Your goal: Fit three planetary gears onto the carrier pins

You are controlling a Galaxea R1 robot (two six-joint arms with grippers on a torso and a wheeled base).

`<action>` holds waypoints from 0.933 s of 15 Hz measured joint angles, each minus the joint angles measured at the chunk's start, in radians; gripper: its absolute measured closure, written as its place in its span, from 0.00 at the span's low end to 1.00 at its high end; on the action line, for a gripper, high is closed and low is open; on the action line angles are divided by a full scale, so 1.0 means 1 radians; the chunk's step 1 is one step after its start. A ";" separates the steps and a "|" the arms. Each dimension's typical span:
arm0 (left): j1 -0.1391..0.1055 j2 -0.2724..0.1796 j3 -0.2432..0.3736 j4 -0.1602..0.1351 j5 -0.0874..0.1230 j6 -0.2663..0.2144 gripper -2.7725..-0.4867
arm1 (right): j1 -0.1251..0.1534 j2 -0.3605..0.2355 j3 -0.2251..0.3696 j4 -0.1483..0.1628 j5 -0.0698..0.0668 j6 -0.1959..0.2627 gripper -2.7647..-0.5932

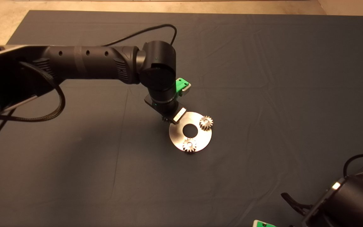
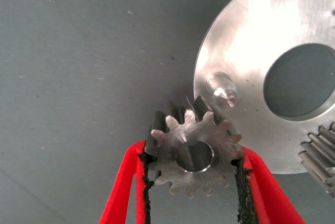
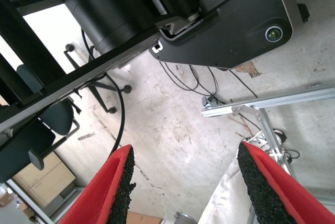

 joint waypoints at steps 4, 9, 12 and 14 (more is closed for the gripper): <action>-0.001 0.021 -0.015 0.000 0.023 -0.001 0.89 | 0.000 0.000 0.000 0.000 0.000 0.000 0.61; -0.001 0.027 -0.029 -0.001 0.020 0.000 0.89 | 0.000 0.000 0.000 0.001 0.000 0.000 0.61; 0.000 0.027 -0.041 -0.001 0.013 0.008 0.89 | 0.000 0.000 0.000 0.001 0.000 0.000 0.61; -0.001 0.027 -0.041 -0.001 0.011 0.011 0.89 | 0.000 0.000 0.000 0.001 0.000 0.000 0.61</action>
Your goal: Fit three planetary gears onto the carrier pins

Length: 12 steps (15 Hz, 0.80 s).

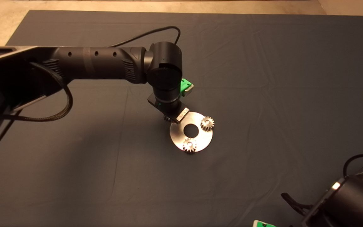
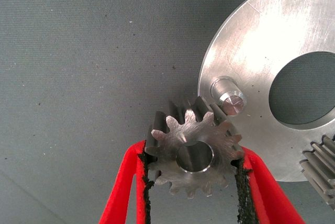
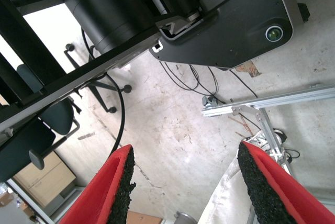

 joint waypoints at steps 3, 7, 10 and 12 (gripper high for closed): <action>-0.008 0.000 0.000 -0.003 -0.003 0.000 0.89 | 0.000 0.000 0.000 0.000 0.000 0.000 0.61; -0.041 0.000 0.000 -0.001 -0.018 0.001 0.89 | 0.000 0.000 0.000 0.000 0.000 0.000 0.61; -0.045 0.000 0.000 -0.004 -0.018 0.001 0.89 | 0.000 0.000 0.000 0.000 0.000 0.000 0.61; -0.046 0.004 0.001 -0.005 -0.018 0.000 0.89 | 0.000 0.002 0.000 0.000 0.000 0.000 0.61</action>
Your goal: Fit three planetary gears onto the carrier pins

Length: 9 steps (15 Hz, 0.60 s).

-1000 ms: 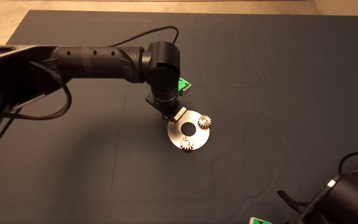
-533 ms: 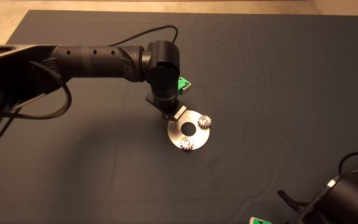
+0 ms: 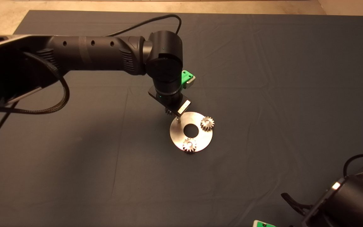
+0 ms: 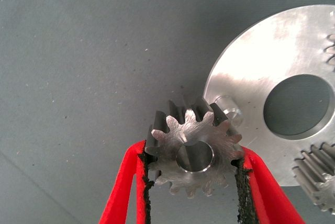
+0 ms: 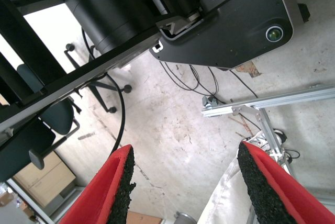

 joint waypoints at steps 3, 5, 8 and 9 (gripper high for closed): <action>-0.001 0.001 0.014 -0.003 0.000 -0.016 0.89 | 0.008 0.001 0.000 0.000 0.000 0.000 0.61; -0.002 0.001 0.026 -0.005 0.000 -0.023 0.89 | 0.019 0.001 0.000 0.000 0.000 0.000 0.61; -0.002 0.001 0.031 -0.006 0.000 -0.027 0.89 | 0.024 0.007 0.000 0.007 0.000 0.000 0.61; -0.001 0.001 0.034 -0.006 0.000 -0.031 0.89 | 0.029 0.007 0.000 0.009 0.000 0.000 0.61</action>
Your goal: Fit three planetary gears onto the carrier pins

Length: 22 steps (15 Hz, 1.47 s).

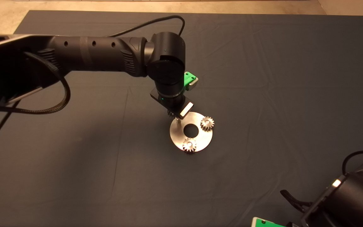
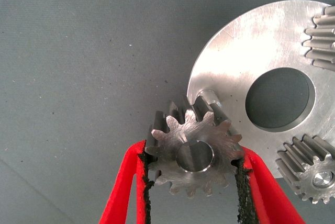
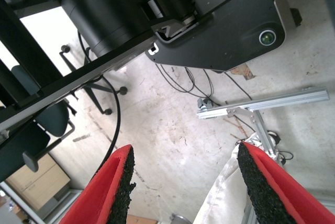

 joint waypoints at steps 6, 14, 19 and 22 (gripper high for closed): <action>0.000 0.000 0.001 0.000 0.000 -0.029 0.89 | 0.004 0.000 0.000 0.008 0.000 0.000 0.61; 0.000 0.006 0.003 0.000 0.000 -0.045 0.89 | 0.003 -0.001 0.000 0.011 0.000 0.000 0.61; 0.000 0.009 0.013 0.000 0.000 -0.055 0.89 | -0.003 -0.002 0.000 0.011 0.000 0.000 0.61; 0.000 0.012 0.014 0.000 0.000 -0.056 0.89 | -0.024 -0.004 0.000 0.012 -0.001 0.000 0.61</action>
